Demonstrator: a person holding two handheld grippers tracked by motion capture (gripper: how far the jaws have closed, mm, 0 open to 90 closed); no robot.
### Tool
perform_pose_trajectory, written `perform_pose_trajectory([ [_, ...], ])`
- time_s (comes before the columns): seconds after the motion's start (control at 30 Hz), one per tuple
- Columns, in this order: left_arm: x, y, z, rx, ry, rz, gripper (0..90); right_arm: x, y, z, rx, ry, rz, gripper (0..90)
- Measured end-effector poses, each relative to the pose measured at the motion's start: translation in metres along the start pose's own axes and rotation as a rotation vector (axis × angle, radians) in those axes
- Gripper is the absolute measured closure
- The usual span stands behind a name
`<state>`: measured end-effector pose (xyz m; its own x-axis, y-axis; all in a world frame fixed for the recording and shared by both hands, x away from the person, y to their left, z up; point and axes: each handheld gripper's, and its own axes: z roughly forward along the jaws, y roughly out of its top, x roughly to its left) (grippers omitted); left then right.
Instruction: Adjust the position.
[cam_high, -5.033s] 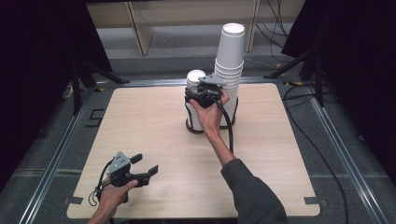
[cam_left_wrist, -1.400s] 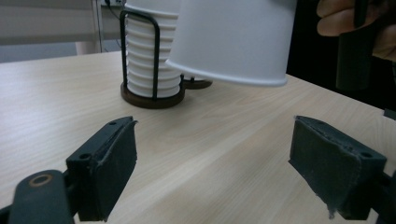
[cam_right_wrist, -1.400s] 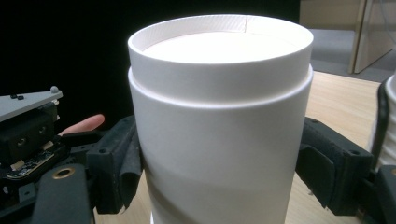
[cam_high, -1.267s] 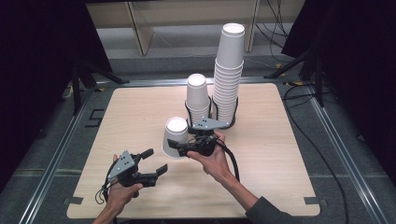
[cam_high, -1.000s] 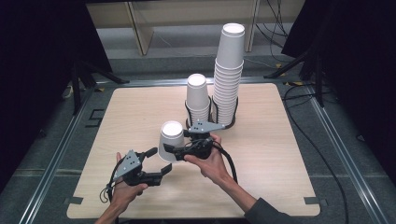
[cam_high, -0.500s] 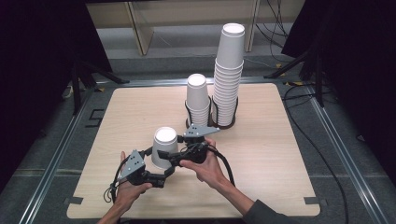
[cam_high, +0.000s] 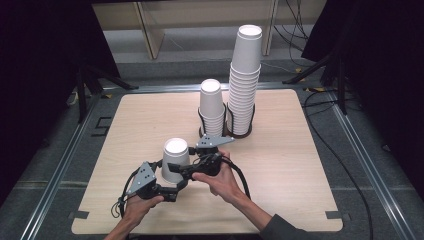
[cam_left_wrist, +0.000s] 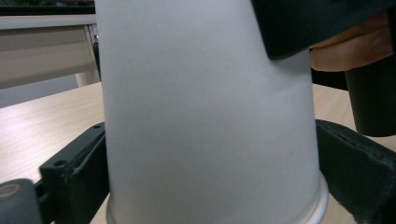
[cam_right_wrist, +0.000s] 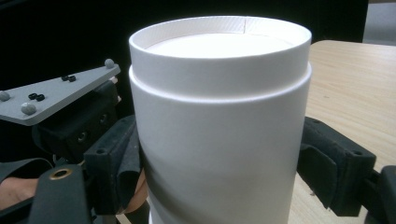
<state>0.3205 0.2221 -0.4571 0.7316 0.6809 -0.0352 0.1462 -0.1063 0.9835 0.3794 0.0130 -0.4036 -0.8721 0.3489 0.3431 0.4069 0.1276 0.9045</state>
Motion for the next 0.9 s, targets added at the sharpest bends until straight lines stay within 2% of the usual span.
perform_pose_trajectory([
  [0.07, -0.001, 0.001, 0.0, 0.011, 0.004, 0.011, 8.1, -0.002, 0.0, 0.0, -0.005, 0.001, -0.02, 19.1],
  [0.13, 0.0, 0.002, -0.001, 0.013, 0.001, 0.02, 10.1, -0.002, 0.001, -0.001, 0.002, 0.002, -0.007, 17.9],
  [0.17, 0.0, 0.001, 0.001, -0.012, -0.009, 0.015, 11.2, -0.002, 0.002, -0.001, 0.004, 0.02, 0.002, 17.2],
  [0.23, 0.0, 0.001, 0.0, -0.004, -0.023, 0.018, 11.5, -0.002, 0.003, -0.002, 0.016, 0.024, 0.005, 17.0],
  [0.27, 0.0, 0.001, 0.0, 0.002, -0.025, 0.03, 11.7, -0.002, 0.005, -0.003, 0.005, 0.012, -0.014, 16.6],
  [0.3, -0.001, 0.002, 0.0, 0.008, -0.033, 0.043, 11.9, -0.003, 0.009, -0.006, 0.008, 0.024, -0.033, 16.1],
  [0.4, -0.002, 0.002, 0.0, 0.026, -0.052, 0.073, 12.0, -0.004, 0.013, -0.011, 0.014, 0.03, -0.024, 16.0],
  [0.5, -0.004, 0.003, -0.001, 0.049, -0.059, 0.111, 12.6, -0.004, 0.021, -0.021, 0.064, 0.037, -0.038, 16.4],
  [0.57, -0.004, 0.003, -0.002, 0.062, -0.067, 0.135, 12.7, -0.006, 0.022, -0.022, 0.069, 0.048, -0.048, 16.5],
  [0.63, -0.005, 0.003, -0.003, 0.083, -0.08, 0.174, 12.8, -0.007, 0.024, -0.025, 0.095, 0.05, -0.059, 16.5],
  [0.67, -0.006, 0.003, -0.003, 0.087, -0.085, 0.182, 12.9, -0.006, 0.024, -0.026, 0.103, 0.063, -0.049, 16.6],
  [0.77, -0.008, 0.004, -0.004, 0.125, -0.091, 0.217, 13.0, -0.006, 0.025, -0.028, 0.131, 0.061, -0.055, 17.4],
  [0.8, -0.009, 0.004, -0.004, 0.13, -0.091, 0.231, 13.1, -0.006, 0.025, -0.028, 0.133, 0.072, -0.062, 17.5],
  [0.83, -0.009, 0.003, -0.003, 0.13, -0.099, 0.236, 13.1, -0.005, 0.025, -0.028, 0.156, 0.069, -0.049, 17.6],
  [0.87, -0.01, 0.003, -0.002, 0.126, -0.1, 0.24, 13.2, -0.006, 0.024, -0.028, 0.161, 0.063, -0.074, 18.1],
  [0.9, -0.011, 0.003, -0.003, 0.134, -0.097, 0.242, 13.2, -0.004, 0.023, -0.028, 0.183, 0.066, -0.05, 21.4],
])
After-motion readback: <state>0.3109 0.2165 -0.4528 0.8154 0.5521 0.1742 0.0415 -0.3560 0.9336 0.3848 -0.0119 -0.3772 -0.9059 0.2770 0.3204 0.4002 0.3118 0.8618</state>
